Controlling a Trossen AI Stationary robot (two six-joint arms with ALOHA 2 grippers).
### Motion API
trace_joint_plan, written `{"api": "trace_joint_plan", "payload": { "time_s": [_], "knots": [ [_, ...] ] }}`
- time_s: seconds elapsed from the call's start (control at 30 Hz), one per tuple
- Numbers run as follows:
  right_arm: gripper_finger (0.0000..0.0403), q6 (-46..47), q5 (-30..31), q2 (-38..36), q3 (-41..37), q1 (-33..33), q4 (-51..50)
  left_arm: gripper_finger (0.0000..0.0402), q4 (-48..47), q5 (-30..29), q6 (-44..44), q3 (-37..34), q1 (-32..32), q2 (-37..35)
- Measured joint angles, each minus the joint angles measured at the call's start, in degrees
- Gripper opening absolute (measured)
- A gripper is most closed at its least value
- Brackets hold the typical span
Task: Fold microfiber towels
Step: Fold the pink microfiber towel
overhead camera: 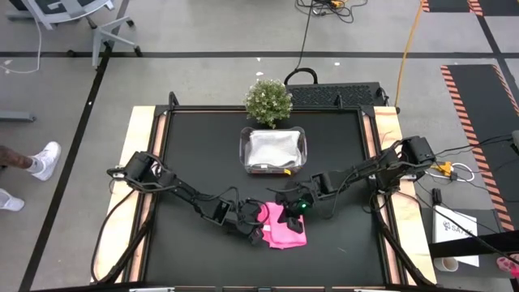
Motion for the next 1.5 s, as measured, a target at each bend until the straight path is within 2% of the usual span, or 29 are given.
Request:
{"api": "trace_joint_plan", "payload": {
  "time_s": [0.13, 0.33, 0.5, 0.87, 1.27, 1.4, 1.5],
  "knots": [
    [0.0002, -1.9, 3.0, 0.0, 0.3, -0.2, -1.6, 0.0003, 0.0, 0.0, 0.2, 0.0, 0.0, 0.0],
    [0.0001, -4.4, 6.9, 0.0, 0.3, -0.2, -6.2, 0.0013, 0.0, 0.0, 0.3, 0.0, 0.0, -0.1],
    [0.0, -6.0, 8.3, 1.0, 0.3, -0.9, -7.6, 0.0005, 0.1, 0.0, 0.4, 0.0, 0.0, -0.1],
    [0.0, -5.8, 7.3, 6.7, 0.3, -1.6, -6.4, 0.0003, 0.1, -0.1, 0.0, 0.0, 0.1, -0.1],
    [0.0, -12.7, 8.6, 6.9, 0.3, -9.4, -2.1, 0.0007, 3.2, -2.3, -1.7, 0.0, 0.1, -0.1],
    [0.0, -11.5, 3.4, 5.7, 0.3, -11.0, -2.8, 0.0008, 3.1, -2.7, -1.7, 0.0, 0.1, -0.1],
    [0.0, -12.7, 2.7, 2.6, 0.3, -9.2, -5.4, 0.0003, 3.1, -2.7, -1.5, 0.0, 0.1, -0.1]
  ]
}}
